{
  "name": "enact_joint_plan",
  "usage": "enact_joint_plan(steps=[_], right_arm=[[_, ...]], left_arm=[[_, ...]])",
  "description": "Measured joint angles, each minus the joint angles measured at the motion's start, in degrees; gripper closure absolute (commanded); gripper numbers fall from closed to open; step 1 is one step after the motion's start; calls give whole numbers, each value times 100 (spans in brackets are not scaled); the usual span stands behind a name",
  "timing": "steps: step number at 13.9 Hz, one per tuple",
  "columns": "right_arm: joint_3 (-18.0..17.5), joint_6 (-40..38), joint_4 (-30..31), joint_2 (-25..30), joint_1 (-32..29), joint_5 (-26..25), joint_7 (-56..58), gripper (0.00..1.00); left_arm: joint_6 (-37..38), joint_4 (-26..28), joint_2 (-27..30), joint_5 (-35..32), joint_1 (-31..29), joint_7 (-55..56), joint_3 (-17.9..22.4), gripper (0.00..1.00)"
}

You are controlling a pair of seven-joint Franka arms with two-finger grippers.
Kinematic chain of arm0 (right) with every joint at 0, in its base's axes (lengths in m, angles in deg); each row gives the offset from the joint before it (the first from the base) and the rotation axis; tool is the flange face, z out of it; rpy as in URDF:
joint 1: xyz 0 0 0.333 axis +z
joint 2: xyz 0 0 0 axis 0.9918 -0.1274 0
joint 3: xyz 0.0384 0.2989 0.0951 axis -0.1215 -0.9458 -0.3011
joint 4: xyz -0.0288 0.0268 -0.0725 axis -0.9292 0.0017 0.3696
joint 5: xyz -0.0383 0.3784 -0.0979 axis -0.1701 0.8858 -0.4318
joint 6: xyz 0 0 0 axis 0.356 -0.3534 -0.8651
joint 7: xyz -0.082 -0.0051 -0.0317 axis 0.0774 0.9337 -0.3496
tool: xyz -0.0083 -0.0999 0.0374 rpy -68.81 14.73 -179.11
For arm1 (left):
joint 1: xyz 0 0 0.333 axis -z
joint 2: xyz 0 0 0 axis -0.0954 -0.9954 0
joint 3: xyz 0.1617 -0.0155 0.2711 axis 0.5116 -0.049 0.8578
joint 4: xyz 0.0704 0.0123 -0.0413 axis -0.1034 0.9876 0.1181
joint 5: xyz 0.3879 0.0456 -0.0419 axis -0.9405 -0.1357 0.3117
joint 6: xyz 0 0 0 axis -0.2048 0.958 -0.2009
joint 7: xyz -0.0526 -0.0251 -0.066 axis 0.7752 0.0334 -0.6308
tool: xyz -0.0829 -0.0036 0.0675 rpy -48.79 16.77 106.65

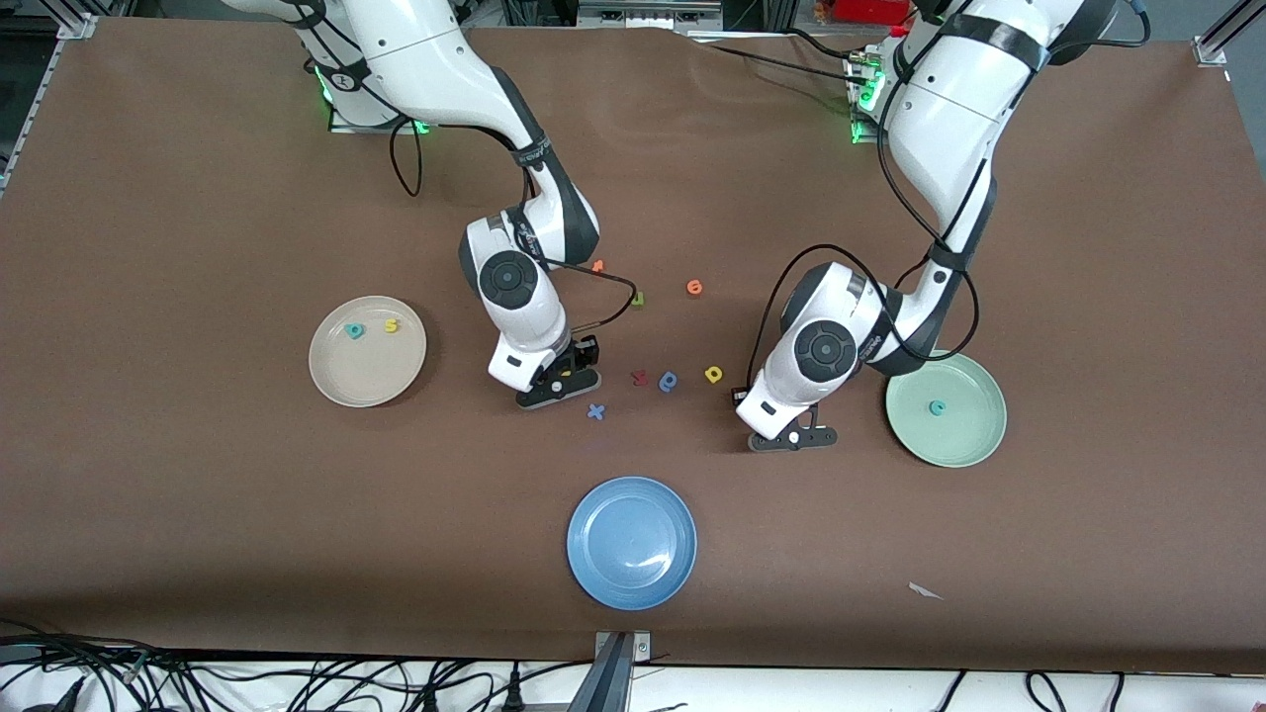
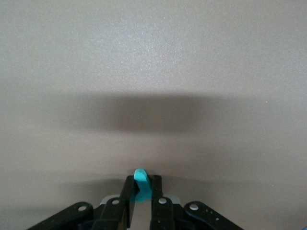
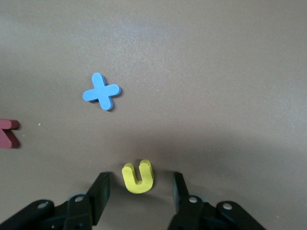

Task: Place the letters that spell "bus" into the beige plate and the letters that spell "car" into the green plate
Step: 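Grasp the yellow u with the right gripper while the left gripper lifts j, then lower the teal j onto the green plate and open the left gripper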

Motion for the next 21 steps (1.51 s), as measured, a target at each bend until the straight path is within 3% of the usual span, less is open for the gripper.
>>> enact_joint_plan(steps=[1, 5, 8, 10, 15, 16, 17, 18, 19, 20, 21], right_arm=[[8, 4, -6, 3, 0, 0, 0, 90], [14, 3, -19, 12, 10, 0, 0, 94], [159, -270, -37, 111, 39, 0, 0, 94], [559, -944, -79, 362, 44, 0, 113, 93], [1920, -2755, -35, 825, -63, 4, 1431, 93], [2067, -2922, 39, 829, -147, 8, 1673, 94], [2131, -2967, 164, 824, -259, 12, 1866, 94], [2141, -2962, 313, 808, -396, 15, 2038, 93], [2138, -2938, 448, 770, -538, 60, 2199, 93], [2133, -2878, 556, 713, -658, 140, 2347, 85], [2131, -2795, 627, 649, -732, 187, 2413, 56]], left_arm=[[0, -17, 1, 0, -5, 0, 11, 97], [238, -185, 113, -8, -253, -138, 66, 97], [882, -226, 397, -17, -697, -1084, 82, 97], [1335, -225, 530, -72, -1046, -2010, 101, 96], [1924, -187, 567, -1033, -1593, -3741, 122, 94], [1959, -170, 567, -1131, -1642, -4014, 124, 82], [1991, -153, 566, -1191, -1689, -4260, 126, 63], [2004, -139, 565, -1235, -1732, -4451, 126, 26], [2007, -132, 563, -1258, -1772, -4597, 127, 0], [2007, -131, 563, -1261, -1803, -4698, 128, 0], [2007, -132, 563, -1261, -1819, -4733, 128, 0]])
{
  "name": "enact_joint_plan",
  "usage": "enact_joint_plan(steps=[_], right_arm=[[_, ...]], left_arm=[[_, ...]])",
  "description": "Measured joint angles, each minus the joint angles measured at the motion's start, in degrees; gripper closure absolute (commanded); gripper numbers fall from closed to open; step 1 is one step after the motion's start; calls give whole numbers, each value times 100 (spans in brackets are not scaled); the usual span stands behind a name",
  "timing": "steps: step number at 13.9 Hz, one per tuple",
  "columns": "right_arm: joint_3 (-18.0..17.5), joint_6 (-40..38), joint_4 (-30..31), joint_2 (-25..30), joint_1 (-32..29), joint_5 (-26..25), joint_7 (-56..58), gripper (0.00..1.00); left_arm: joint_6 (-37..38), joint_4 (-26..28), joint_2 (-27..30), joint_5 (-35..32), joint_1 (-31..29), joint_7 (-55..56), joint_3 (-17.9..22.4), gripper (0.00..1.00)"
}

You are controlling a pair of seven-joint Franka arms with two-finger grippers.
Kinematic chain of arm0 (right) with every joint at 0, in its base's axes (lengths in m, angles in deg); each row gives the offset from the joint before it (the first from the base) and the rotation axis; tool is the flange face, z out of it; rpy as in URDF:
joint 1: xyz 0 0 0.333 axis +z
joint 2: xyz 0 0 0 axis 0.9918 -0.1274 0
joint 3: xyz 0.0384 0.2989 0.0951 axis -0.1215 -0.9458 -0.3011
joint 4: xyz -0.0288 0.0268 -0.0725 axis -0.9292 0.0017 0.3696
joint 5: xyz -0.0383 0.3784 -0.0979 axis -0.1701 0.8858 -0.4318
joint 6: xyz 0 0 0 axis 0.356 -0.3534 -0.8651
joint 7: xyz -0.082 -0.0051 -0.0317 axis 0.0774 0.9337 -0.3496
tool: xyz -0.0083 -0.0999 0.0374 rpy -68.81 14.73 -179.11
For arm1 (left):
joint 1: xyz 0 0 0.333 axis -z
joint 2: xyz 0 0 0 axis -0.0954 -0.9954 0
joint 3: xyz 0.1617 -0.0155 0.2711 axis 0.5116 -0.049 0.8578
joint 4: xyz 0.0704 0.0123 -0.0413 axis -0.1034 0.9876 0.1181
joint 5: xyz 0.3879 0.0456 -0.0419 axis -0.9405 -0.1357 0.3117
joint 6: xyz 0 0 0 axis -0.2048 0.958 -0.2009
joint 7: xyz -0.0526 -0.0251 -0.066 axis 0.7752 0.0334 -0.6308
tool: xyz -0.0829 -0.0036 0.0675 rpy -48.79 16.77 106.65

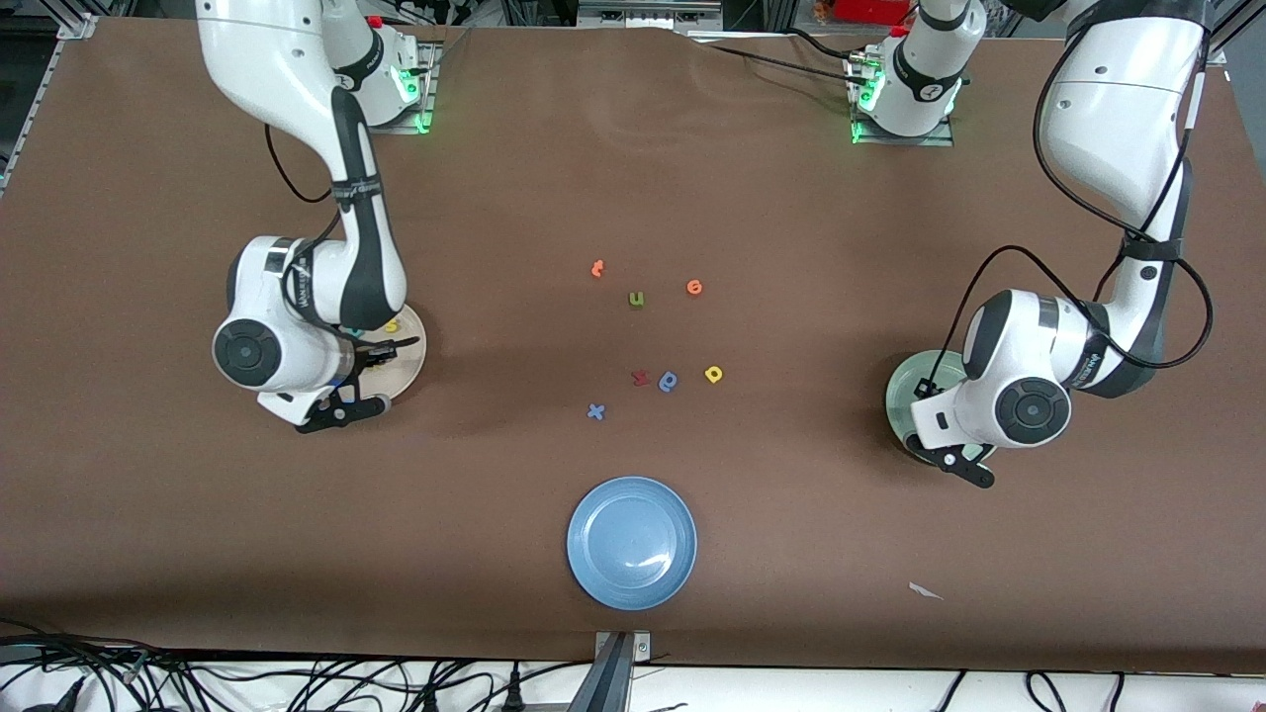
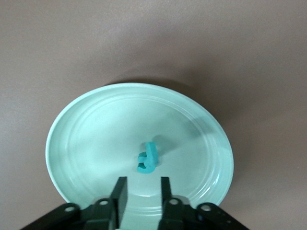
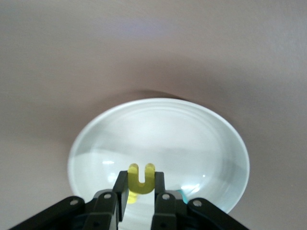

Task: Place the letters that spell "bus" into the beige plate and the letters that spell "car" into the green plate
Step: 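Lower the teal j onto the green plate and open the left gripper, then release the yellow u onto the cream plate with the right gripper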

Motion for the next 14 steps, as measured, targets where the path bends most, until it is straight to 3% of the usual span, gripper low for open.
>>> enact_joint_plan(steps=[1, 3, 8, 11, 14], right_arm=[[-2, 59, 38, -62, -38, 24, 5, 1], [-3, 83, 46, -166, -121, 175, 5, 0], [121, -69, -95, 17, -153, 243, -8, 0], [645, -447, -353, 362, -157, 242, -1, 0], [1179, -1185, -990, 678, -166, 237, 32, 0]], left_arm=[[0, -4, 1, 0, -3, -2, -2, 0], [-3, -33, 6, 92, -3, 88, -23, 0], [-217, -125, 28, 1082, 100, 1225, -197, 0], [-609, -119, 14, 1331, 446, 2113, -256, 0], [-1031, -78, -27, 1484, 954, 3292, -276, 0]])
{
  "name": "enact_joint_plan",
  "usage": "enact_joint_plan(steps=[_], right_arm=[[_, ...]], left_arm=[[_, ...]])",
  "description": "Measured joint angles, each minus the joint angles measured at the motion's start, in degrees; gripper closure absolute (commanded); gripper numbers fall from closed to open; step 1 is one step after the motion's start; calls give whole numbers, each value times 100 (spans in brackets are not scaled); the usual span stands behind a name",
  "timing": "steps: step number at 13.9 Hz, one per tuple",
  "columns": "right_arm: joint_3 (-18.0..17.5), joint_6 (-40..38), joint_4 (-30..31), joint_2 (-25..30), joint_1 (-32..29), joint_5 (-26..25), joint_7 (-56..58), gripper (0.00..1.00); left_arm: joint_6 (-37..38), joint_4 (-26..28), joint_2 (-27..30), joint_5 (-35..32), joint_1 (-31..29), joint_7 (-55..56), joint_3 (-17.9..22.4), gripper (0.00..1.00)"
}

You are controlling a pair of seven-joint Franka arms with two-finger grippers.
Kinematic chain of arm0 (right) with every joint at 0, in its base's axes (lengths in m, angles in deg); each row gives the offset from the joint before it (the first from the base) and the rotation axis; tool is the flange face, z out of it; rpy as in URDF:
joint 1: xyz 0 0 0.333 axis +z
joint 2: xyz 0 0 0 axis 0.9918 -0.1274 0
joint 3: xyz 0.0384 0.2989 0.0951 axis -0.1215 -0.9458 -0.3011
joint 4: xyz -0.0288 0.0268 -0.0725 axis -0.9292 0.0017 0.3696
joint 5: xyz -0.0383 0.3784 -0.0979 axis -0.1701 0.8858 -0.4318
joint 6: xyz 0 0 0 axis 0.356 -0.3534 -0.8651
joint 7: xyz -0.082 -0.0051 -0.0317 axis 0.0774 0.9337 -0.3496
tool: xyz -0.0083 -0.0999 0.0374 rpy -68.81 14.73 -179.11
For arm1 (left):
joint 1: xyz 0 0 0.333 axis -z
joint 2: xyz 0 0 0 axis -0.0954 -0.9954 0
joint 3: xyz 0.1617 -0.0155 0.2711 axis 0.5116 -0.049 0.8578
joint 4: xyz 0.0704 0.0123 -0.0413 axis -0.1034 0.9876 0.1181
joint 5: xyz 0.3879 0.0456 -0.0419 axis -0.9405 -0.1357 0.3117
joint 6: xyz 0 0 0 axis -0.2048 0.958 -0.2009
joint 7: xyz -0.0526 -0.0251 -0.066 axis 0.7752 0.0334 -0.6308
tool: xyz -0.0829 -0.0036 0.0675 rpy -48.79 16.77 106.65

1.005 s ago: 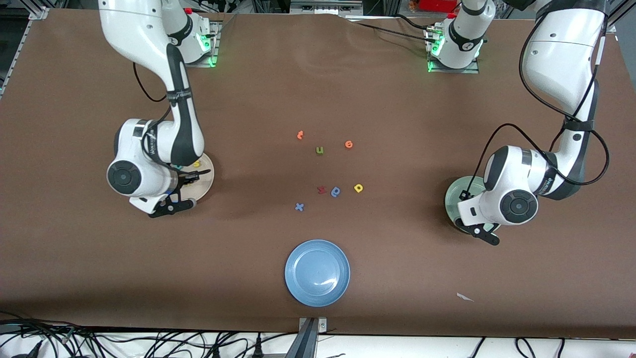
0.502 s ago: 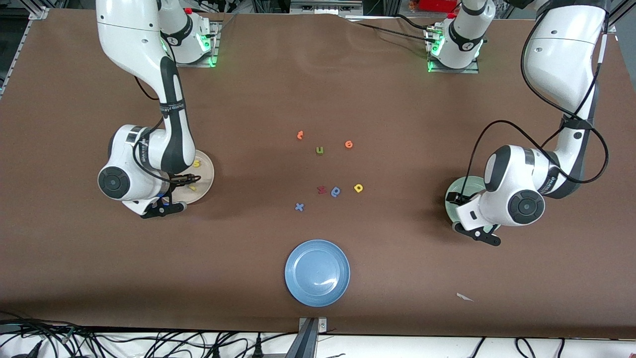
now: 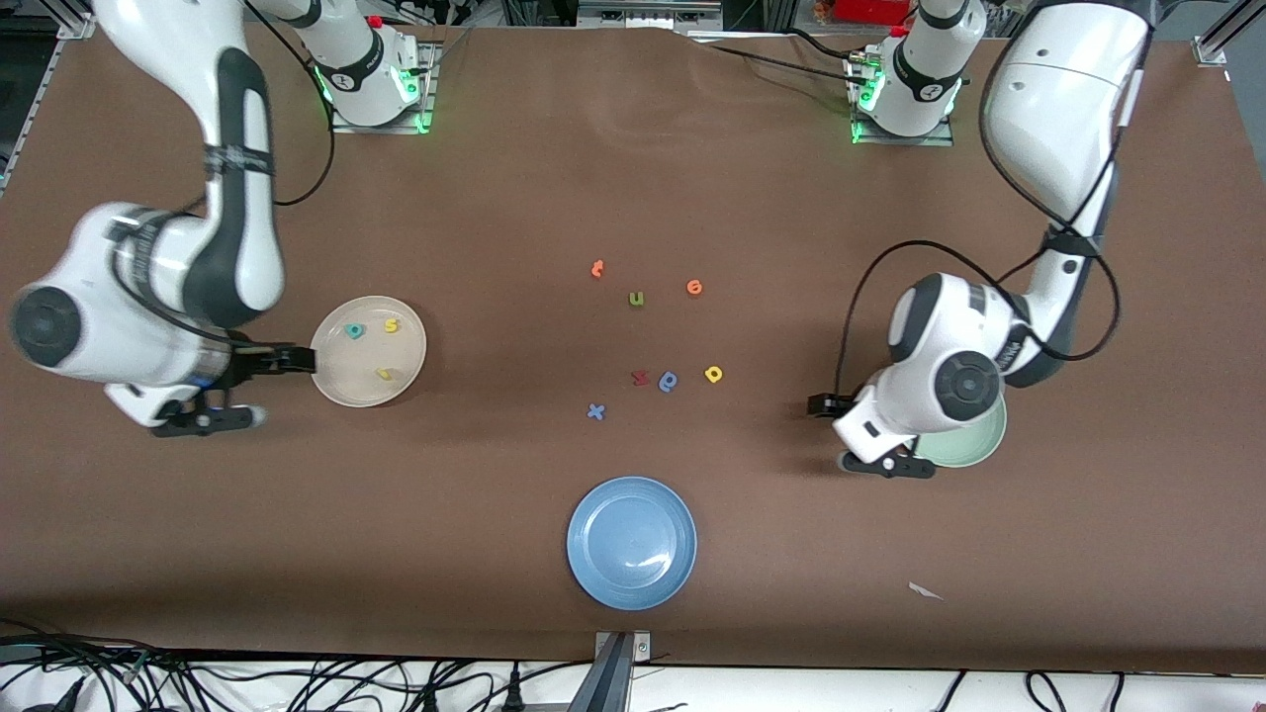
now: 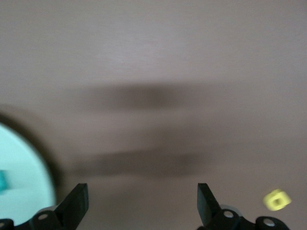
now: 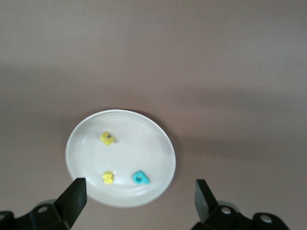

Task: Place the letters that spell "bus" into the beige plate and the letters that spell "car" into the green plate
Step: 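Release the yellow u onto the cream plate with the right gripper, then reach the left gripper to yellow o while the right gripper withdraws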

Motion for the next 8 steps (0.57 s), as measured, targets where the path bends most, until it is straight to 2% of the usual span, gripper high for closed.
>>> enact_joint_plan(steps=[4, 6, 8], right_arm=[[480, -1154, -835, 182, 20, -8, -1, 0], [513, -1547, -1047, 192, 29, -8, -3, 0], [368, -1580, -1105, 237, 5, -24, -99, 0]], left_arm=[[-683, 179, -97, 2, 696, 1566, -7, 0], [-1046, 326, -102, 2, 888, 2183, -6, 0], [-1293, 436, -107, 3, 1012, 2650, -6, 0]])
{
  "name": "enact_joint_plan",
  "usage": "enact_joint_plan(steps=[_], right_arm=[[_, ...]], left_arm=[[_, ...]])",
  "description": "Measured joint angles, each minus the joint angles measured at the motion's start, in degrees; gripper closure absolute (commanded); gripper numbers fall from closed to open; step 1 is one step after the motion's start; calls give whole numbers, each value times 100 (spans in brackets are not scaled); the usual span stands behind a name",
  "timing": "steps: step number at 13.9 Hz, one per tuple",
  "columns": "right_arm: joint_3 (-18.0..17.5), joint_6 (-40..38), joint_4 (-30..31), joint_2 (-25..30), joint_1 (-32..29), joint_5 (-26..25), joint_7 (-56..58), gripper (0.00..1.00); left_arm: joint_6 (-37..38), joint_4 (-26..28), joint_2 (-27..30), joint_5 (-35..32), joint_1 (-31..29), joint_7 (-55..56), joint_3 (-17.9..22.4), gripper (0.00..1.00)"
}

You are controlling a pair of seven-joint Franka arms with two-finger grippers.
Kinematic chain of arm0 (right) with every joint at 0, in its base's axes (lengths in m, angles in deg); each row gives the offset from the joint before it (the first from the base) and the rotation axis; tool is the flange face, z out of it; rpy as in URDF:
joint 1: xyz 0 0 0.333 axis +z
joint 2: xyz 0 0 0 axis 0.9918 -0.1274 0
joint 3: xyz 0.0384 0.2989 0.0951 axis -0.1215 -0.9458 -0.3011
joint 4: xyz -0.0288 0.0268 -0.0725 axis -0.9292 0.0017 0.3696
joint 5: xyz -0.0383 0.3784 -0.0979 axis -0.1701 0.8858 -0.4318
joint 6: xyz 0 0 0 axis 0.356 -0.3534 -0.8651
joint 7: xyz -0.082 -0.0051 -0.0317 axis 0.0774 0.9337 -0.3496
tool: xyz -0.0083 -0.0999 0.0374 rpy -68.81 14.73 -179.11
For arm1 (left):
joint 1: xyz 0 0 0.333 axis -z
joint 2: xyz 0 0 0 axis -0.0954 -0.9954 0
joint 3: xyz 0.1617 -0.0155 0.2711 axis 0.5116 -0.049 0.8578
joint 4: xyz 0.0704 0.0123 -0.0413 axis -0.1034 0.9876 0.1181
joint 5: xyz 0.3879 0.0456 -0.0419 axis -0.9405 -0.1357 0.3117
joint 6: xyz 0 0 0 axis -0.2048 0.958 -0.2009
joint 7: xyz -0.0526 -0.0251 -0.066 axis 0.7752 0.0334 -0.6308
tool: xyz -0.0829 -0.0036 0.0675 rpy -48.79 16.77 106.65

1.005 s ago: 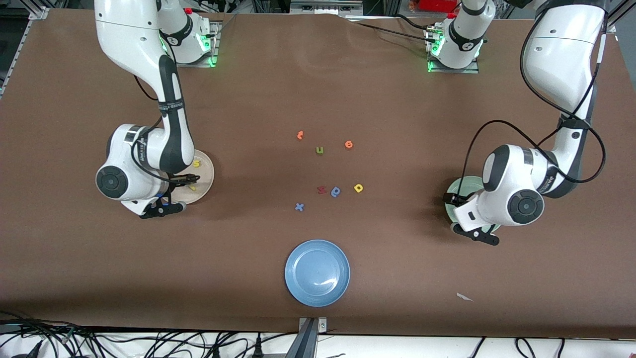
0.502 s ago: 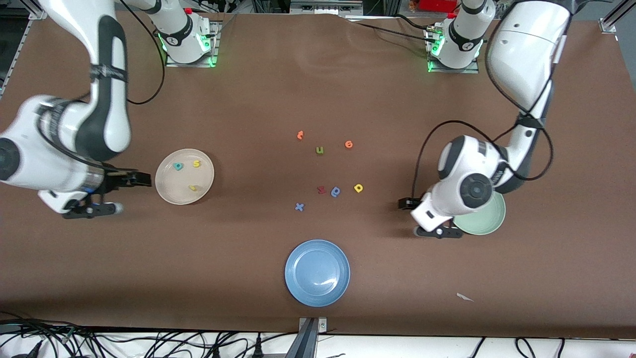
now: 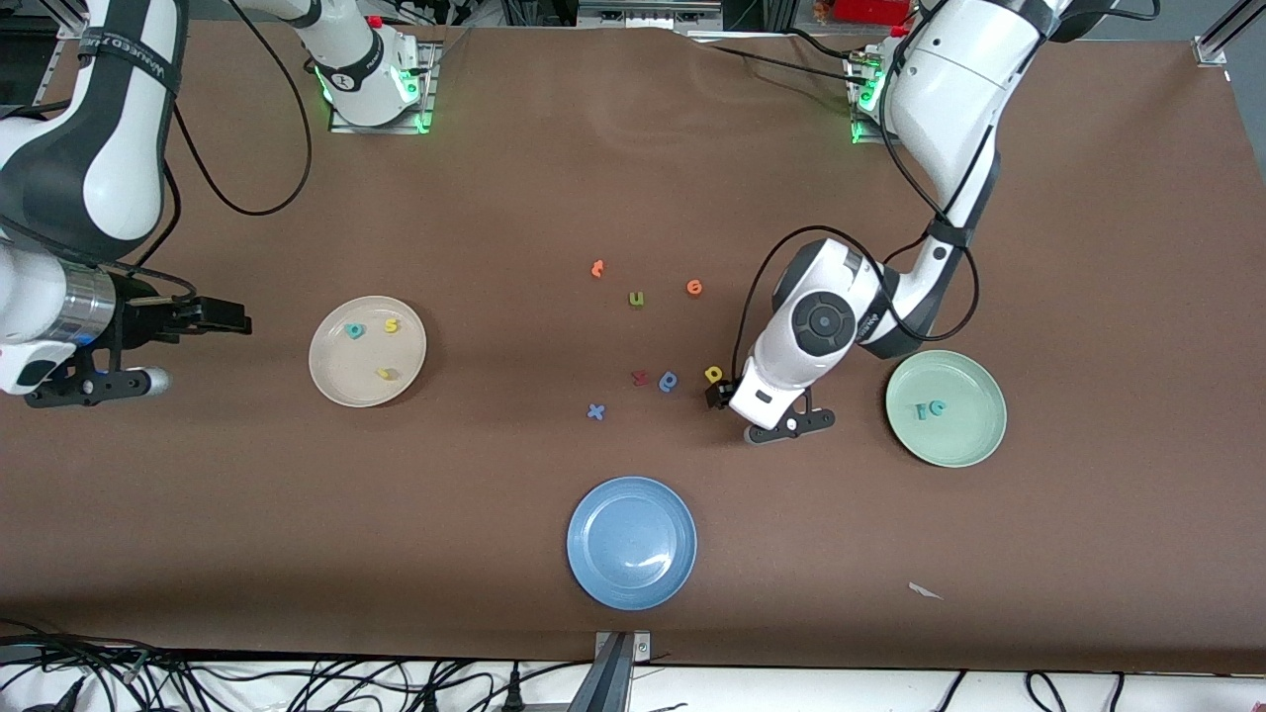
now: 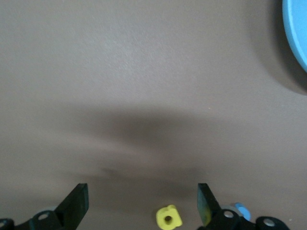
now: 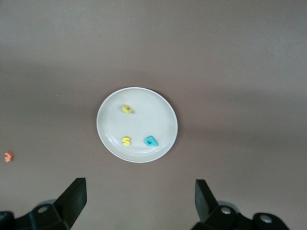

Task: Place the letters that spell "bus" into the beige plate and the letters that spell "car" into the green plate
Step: 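Reach the left gripper to yellow o while the right gripper withdraws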

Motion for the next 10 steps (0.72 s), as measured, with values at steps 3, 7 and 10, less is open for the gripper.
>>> enact_joint_plan(steps=[3, 7, 10], right_arm=[[-1225, -51, 0, 423, -758, -583, -388, 0], [-3643, -71, 530, 1399, -2446, -1834, -1125, 0], [-4952, 550, 1525, 2087, -3578, -2199, -1636, 0]], left_arm=[[-205, 118, -76, -6, 210, 462, 8, 0], [-271, 150, -199, -136, 383, 732, 25, 8], [-248, 156, -230, -165, 429, 744, 31, 15]])
